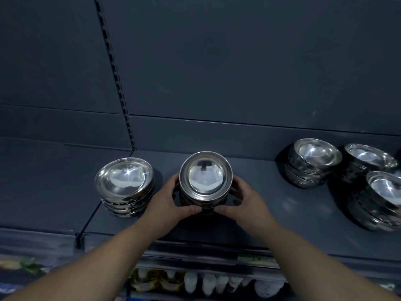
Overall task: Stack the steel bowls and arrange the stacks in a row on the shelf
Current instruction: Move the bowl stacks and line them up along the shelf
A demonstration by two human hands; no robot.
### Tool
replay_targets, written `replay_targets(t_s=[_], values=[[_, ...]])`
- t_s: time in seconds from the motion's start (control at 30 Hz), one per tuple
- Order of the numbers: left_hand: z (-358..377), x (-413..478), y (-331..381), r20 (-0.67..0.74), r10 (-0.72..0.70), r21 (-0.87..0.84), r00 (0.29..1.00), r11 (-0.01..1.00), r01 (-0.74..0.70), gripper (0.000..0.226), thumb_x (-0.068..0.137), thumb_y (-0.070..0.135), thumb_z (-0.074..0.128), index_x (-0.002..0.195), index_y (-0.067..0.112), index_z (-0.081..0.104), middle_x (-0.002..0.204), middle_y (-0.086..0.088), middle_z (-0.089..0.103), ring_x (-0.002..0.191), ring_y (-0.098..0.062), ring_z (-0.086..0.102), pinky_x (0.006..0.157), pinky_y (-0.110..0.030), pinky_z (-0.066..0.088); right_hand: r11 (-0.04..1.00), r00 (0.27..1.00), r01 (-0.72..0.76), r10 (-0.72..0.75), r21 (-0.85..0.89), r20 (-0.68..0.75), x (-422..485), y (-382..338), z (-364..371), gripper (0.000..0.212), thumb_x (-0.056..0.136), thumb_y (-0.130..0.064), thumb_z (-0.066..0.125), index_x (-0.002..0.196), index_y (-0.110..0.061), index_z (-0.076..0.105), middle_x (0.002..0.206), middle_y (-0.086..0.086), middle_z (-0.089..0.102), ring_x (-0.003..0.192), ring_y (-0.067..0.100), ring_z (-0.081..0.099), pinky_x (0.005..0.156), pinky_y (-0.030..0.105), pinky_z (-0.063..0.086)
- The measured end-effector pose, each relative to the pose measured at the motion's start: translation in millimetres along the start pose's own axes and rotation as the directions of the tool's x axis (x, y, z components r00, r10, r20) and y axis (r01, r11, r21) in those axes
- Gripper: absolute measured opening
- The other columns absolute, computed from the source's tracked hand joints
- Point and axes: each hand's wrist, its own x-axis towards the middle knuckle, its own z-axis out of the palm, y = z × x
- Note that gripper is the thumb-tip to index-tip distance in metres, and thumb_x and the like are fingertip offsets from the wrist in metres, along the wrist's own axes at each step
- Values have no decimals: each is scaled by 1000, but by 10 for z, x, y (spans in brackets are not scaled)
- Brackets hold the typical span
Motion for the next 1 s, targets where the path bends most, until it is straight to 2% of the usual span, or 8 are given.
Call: replay_targets(t_s=[0.13, 0.3, 0.43, 0.5, 0.63, 0.73, 0.83, 1.0], values=[[-2, -13, -22, 20, 3, 7, 1000, 1000, -3, 95, 63, 26, 89, 141, 33, 36, 121, 21, 51, 119, 2, 46, 93, -9, 31, 1000, 1000, -15, 15, 2, 11, -3, -11, 18, 89, 65, -11, 89, 140, -26, 43, 132, -10, 58, 124, 5, 53, 90, 10, 43], [-20, -7, 13, 5, 32, 22, 999, 999, -33, 95, 64, 29, 88, 142, 35, 34, 129, 19, 46, 120, 2, 41, 98, -14, 29, 1000, 1000, 0, 0, -1, -9, -22, -73, 5, 92, 62, -18, 91, 140, -28, 43, 132, -12, 57, 124, 5, 51, 104, 25, 42], [-27, 14, 22, 7, 41, 14, 999, 999, -41, 94, 63, 33, 88, 142, 35, 36, 132, 18, 48, 122, 1, 43, 100, -16, 30, 1000, 999, 27, -27, 7, -33, -28, -120, 8, 89, 62, -14, 91, 137, -29, 46, 128, -12, 60, 123, 3, 53, 107, 25, 41], [-41, 26, 21, 6, 41, 10, 999, 999, -42, 93, 63, 35, 88, 141, 35, 37, 131, 19, 51, 122, 2, 45, 100, -15, 31, 999, 998, 34, -33, 20, -46, -25, -133, 10, 89, 62, -13, 91, 137, -28, 46, 127, -12, 60, 123, 3, 53, 107, 24, 41], [-36, 31, 11, 34, 25, -15, 999, 1000, -25, 85, 64, 31, 88, 134, 38, 41, 117, 28, 56, 109, 15, 50, 96, -8, 37, 999, 999, 33, -32, 35, -43, -20, -131, 3, 91, 63, -14, 91, 140, -27, 45, 132, -11, 58, 124, 3, 52, 105, 24, 41], [-23, 36, 4, 43, 19, -12, 999, 1000, -18, 89, 64, 33, 88, 139, 34, 39, 121, 24, 57, 114, 7, 52, 101, -15, 39, 999, 999, 31, -30, 27, -41, -30, -112, 4, 89, 63, -14, 90, 138, -28, 45, 131, -11, 58, 123, 4, 53, 104, 24, 41], [-32, 27, 38, 26, 32, 1, 999, 999, -32, 90, 66, 32, 87, 140, 36, 36, 120, 26, 51, 118, 4, 46, 95, -10, 33, 999, 997, 37, -35, 30, -63, -30, -109, 11, 88, 62, -13, 91, 137, -29, 46, 130, -12, 59, 123, 4, 54, 108, 27, 41], [-101, 50, 69, 17, 68, 10, 998, 998, -68, 96, 66, 32, 86, 144, 38, 31, 130, 23, 48, 122, 1, 42, 103, -19, 31, 999, 998, 28, -25, 44, -63, -21, -119, 23, 85, 62, -15, 90, 135, -26, 48, 127, -12, 60, 122, 4, 54, 106, 24, 41]])
